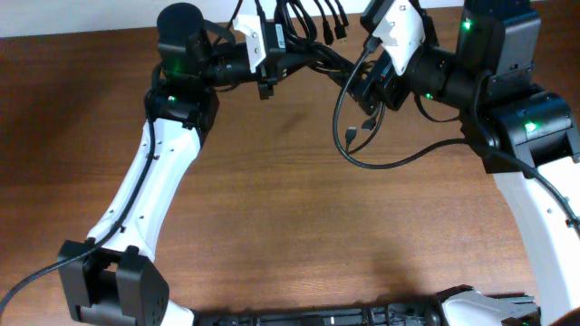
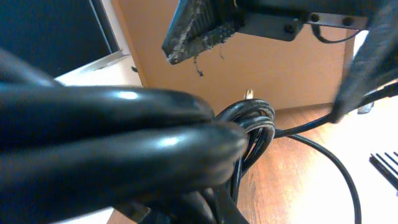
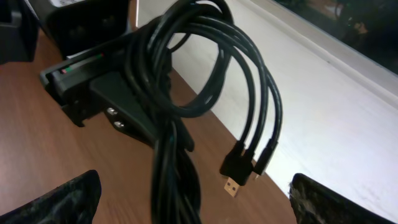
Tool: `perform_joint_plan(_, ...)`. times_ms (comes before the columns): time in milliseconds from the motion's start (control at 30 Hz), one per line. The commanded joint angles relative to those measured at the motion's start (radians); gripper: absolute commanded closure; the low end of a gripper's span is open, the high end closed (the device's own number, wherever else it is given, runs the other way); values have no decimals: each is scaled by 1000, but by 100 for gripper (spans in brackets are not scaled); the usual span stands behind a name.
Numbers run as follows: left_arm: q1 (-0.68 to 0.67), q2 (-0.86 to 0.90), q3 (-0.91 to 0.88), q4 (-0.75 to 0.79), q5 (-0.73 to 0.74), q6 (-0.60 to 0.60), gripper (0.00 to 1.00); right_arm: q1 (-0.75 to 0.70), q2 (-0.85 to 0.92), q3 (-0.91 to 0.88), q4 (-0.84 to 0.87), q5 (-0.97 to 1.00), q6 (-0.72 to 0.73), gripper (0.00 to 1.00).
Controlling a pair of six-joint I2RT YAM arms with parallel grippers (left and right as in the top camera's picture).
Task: Untangle cables
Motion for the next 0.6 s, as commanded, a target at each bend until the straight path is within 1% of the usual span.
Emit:
perform_joint_plan(0,0,-3,13,7,-21,5,100,9,-19,11,-14,-31,3,4)
perform_joint_plan(67,0,-3,13,18,23,5,100,9,-14,11,-22,-30,0,5)
perform_joint_plan(100,0,-3,13,47,83,5,100,9,-10,11,-22,-29,-1,5)
perform_joint_plan(167,0,-3,13,76,131,4,100,9,-1,11,-23,-16,-8,11)
perform_joint_plan(200,0,-3,13,82,145,4,100,9,3,11,-22,-14,-8,17)
perform_joint_plan(400,0,-3,13,82,174,-4,100,9,10,11,-23,-11,-7,92)
perform_joint_plan(433,0,-3,13,82,174,-4,100,9,11,11,-29,-11,-7,96)
perform_joint_plan(567,0,-3,13,93,173,-35,100,9,13,11,-38,-12,-7,96)
